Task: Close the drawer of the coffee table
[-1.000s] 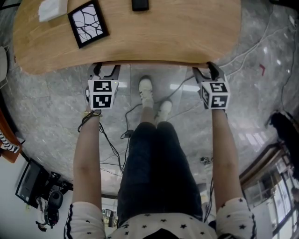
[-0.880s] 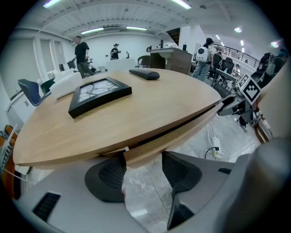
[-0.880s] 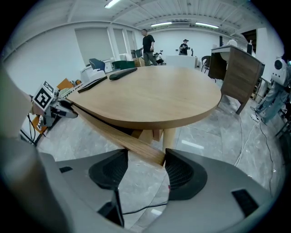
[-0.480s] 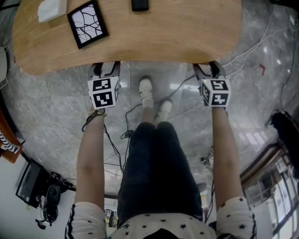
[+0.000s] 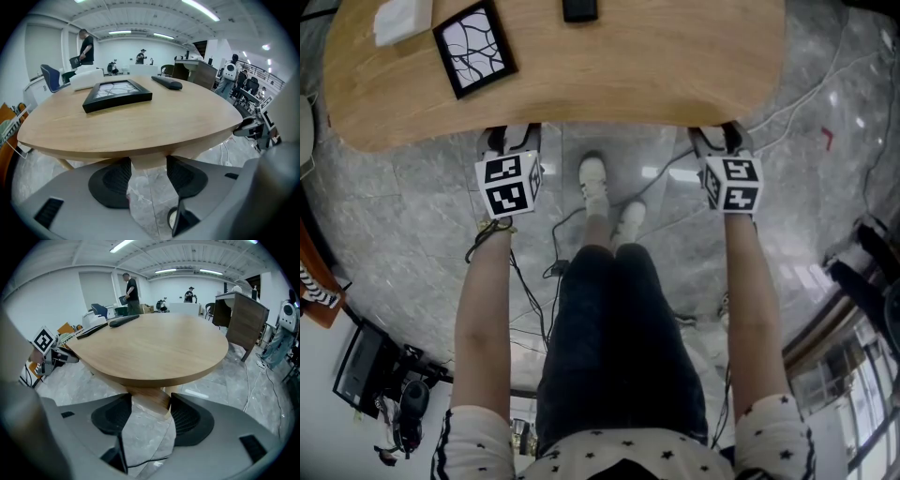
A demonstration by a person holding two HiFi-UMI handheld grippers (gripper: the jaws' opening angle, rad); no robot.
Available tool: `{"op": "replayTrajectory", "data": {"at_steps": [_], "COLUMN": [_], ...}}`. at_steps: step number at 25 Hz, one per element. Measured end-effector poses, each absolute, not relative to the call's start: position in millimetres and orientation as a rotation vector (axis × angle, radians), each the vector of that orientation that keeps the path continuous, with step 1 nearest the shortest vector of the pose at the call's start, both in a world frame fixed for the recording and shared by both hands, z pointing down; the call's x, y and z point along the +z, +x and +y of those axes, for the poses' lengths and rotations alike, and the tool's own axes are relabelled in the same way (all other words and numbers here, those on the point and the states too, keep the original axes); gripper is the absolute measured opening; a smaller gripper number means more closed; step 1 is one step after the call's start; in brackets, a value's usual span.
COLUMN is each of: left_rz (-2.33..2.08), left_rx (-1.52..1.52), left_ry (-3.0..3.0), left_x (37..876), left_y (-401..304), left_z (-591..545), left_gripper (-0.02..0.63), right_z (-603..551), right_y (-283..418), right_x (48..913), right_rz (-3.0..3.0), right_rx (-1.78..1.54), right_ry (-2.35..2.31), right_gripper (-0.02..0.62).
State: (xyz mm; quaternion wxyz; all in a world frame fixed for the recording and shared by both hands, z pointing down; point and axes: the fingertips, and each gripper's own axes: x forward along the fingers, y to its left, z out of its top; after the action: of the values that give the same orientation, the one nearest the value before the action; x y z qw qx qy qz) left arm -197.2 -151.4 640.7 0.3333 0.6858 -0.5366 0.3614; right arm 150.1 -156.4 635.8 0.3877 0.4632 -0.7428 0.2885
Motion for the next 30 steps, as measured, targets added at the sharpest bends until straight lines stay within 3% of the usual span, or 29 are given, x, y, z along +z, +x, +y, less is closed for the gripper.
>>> {"op": "replayTrajectory", "data": {"at_steps": [30], "left_rz": [-1.547], "left_rx": [0.772], "left_ry": [1.759], "left_x": [645], "left_y": [-196], "left_z": [-173], "left_gripper": [0.235], "right_z": [-180], "right_y": [154], "right_x": [633], "right_rz": [-1.902], "right_rx": [0.637], "right_ry": [1.480], "right_gripper": [0.255]}}
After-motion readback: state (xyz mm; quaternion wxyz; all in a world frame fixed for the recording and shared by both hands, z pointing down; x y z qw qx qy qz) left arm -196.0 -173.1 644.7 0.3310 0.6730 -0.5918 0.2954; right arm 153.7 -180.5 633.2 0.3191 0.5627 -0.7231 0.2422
